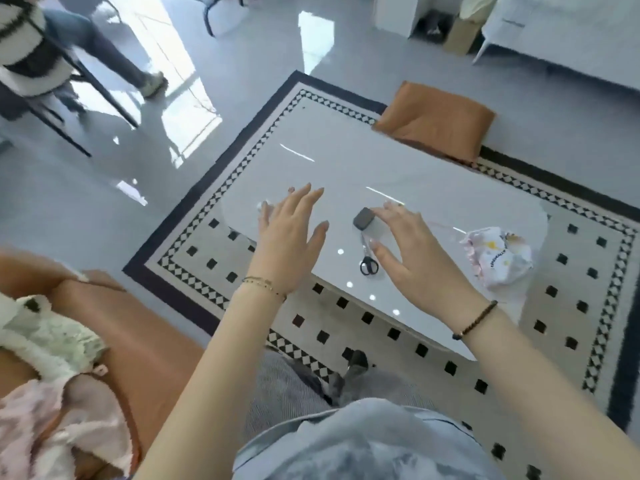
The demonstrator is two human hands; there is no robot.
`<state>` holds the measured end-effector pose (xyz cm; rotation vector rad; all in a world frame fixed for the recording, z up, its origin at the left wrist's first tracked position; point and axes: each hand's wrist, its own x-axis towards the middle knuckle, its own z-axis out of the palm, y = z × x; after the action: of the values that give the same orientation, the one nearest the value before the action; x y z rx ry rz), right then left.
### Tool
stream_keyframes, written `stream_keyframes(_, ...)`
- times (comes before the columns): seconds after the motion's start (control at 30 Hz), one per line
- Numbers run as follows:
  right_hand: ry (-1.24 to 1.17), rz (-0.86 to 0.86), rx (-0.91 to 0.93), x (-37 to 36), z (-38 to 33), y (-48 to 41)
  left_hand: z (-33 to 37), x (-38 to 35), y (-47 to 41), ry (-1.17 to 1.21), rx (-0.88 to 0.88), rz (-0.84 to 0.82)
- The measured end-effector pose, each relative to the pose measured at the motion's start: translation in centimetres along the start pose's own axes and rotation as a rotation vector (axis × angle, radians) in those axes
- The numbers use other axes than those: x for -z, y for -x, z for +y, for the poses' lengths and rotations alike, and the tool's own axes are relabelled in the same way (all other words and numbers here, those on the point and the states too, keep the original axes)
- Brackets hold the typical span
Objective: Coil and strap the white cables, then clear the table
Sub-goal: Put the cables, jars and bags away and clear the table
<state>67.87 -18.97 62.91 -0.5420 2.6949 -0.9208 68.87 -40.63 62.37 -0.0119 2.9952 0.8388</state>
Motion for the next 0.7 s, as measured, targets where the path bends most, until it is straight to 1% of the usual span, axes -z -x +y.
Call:
stream_keyframes(0.13, -0.011, 0.086, -0.194, -1.0, 0.8, -1.0, -0.7, -2.6, -5.8, -0.005, -0.184, -0.141)
stream_keyframes(0.17, -0.028, 0.134, -0.291, -1.8, 1.2, -1.2, -0.8, -3.8, -7.7, 0.013, -0.26, -0.229)
stream_keyframes(0.23, -0.067, 0.221, -0.429, -3.7, 1.3, -1.3, -1.9, -5.9, -9.7, 0.028, -0.381, -0.375)
stream_keyframes(0.27, -0.071, 0.244, -0.474, -4.9, 1.2, -1.1, -2.4, -6.7, -9.9, 0.032, -0.423, -0.433)
stream_keyframes(0.33, -0.064, 0.288, -0.627, -8.5, 1.2, -1.3, -4.7, -9.3, -11.4, 0.014, -0.538, -0.604)
stream_keyframes(0.4, -0.073, 0.261, -0.723, -12.7, 1.0, -2.0, -8.2, -11.7, -11.7, -0.093, -0.651, -0.713)
stream_keyframes(0.47, -0.122, 0.252, -0.787, -16.3, 1.0, -2.7, -11.7, -14.0, -12.0, -0.205, -0.8, -0.776)
stream_keyframes(0.5, -0.136, 0.226, -0.791, -18.9, 1.7, -3.8, -14.2, -15.6, -12.5, -0.228, -0.824, -0.822)
stream_keyframes(0.57, -0.12, 0.168, -0.762, -23.6, 3.6, -6.0, -18.6, -18.6, -13.2, -0.255, -0.799, -0.857)
stream_keyframes(0.63, -0.1, 0.079, -0.726, -29.3, 6.0, -8.1, -23.3, -21.4, -12.6, -0.262, -0.716, -0.914)
stream_keyframes(0.7, -0.074, 0.003, -0.72, -34.1, 8.7, -9.6, -26.7, -23.9, -11.6, -0.227, -0.635, -0.892)
